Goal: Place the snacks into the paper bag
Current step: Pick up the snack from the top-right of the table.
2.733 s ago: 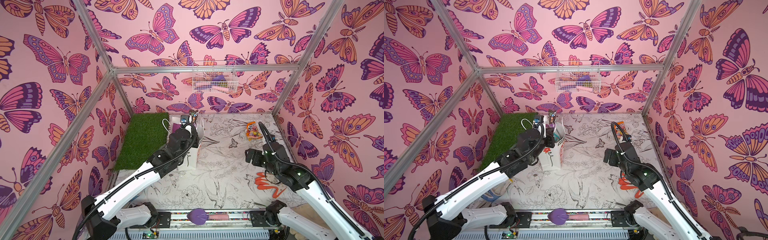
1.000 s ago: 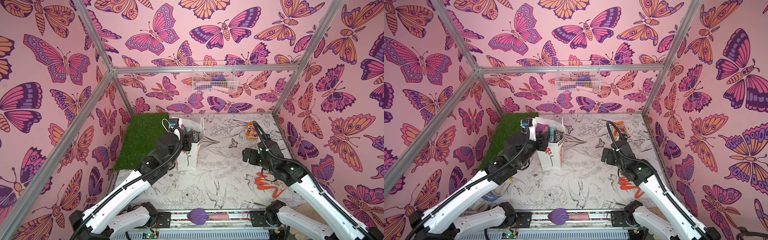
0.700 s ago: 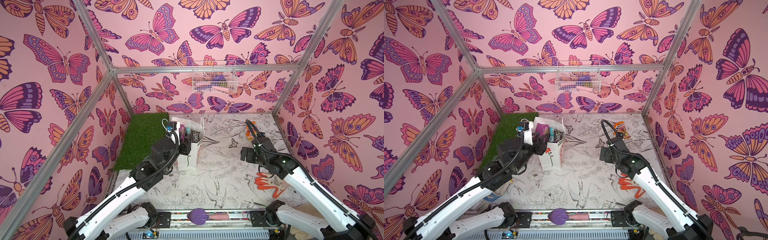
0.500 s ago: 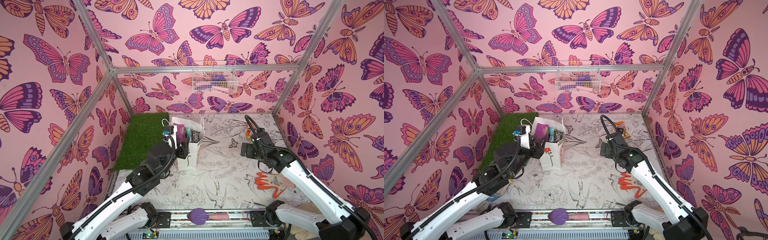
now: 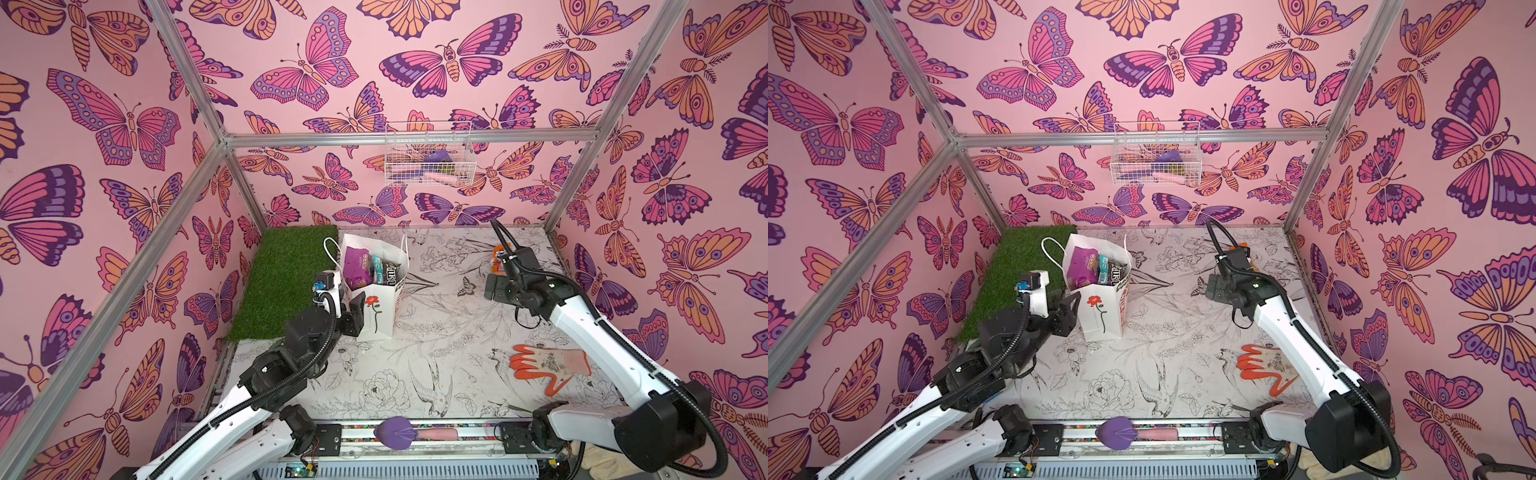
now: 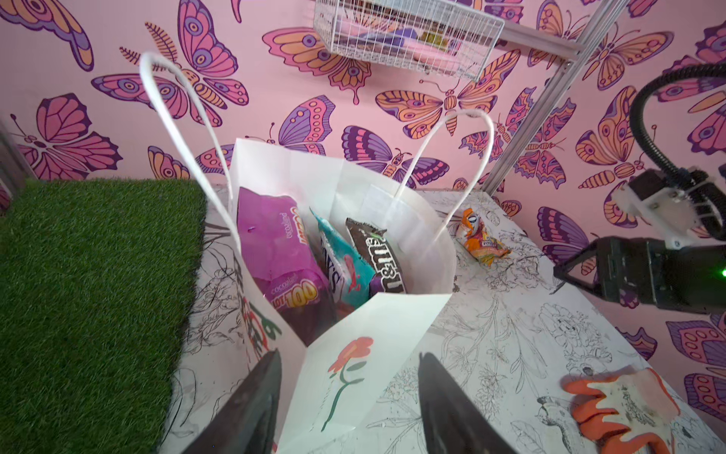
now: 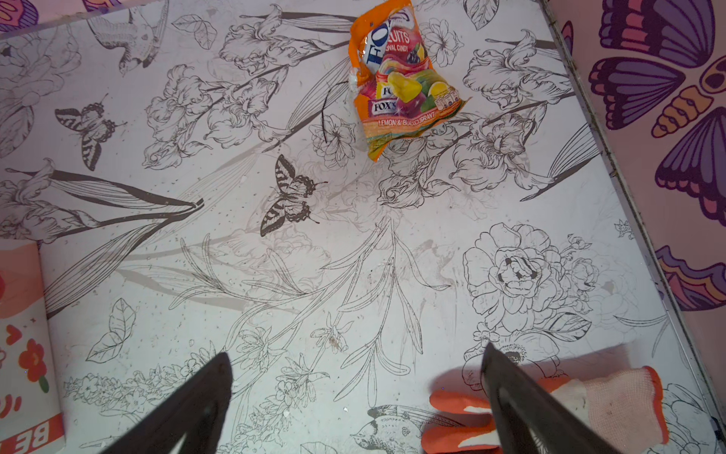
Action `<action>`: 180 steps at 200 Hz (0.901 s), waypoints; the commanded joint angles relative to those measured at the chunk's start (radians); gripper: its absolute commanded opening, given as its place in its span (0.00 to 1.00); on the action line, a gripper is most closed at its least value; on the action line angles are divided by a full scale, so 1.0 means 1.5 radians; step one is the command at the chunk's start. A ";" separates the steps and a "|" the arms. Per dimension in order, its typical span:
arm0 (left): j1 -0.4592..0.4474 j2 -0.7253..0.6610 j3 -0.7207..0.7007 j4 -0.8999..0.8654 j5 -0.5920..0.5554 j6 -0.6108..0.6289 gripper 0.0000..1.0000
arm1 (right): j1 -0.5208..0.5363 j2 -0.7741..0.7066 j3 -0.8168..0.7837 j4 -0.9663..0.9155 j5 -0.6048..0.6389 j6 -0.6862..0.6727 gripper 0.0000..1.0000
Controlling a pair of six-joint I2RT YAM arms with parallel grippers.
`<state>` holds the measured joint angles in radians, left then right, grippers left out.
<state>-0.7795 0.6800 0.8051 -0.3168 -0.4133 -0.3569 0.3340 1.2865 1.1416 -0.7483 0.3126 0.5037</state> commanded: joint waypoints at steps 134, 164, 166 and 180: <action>-0.003 -0.126 -0.107 -0.133 0.000 -0.079 0.58 | -0.111 0.230 0.166 -0.007 -0.010 -0.033 0.99; -0.003 -0.143 -0.125 -0.142 0.006 -0.093 0.58 | -0.124 0.273 0.198 -0.010 -0.008 -0.034 0.99; -0.004 -0.144 -0.126 -0.143 0.007 -0.095 0.58 | -0.124 0.275 0.199 -0.010 -0.008 -0.034 0.99; -0.003 -0.150 -0.137 -0.145 0.013 -0.102 0.58 | -0.129 0.295 0.217 -0.012 -0.007 -0.037 0.99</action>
<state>-0.7795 0.4725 0.6323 -0.5018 -0.4103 -0.4820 0.1551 1.6974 1.4029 -0.7475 0.2768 0.4633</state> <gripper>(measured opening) 0.583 0.993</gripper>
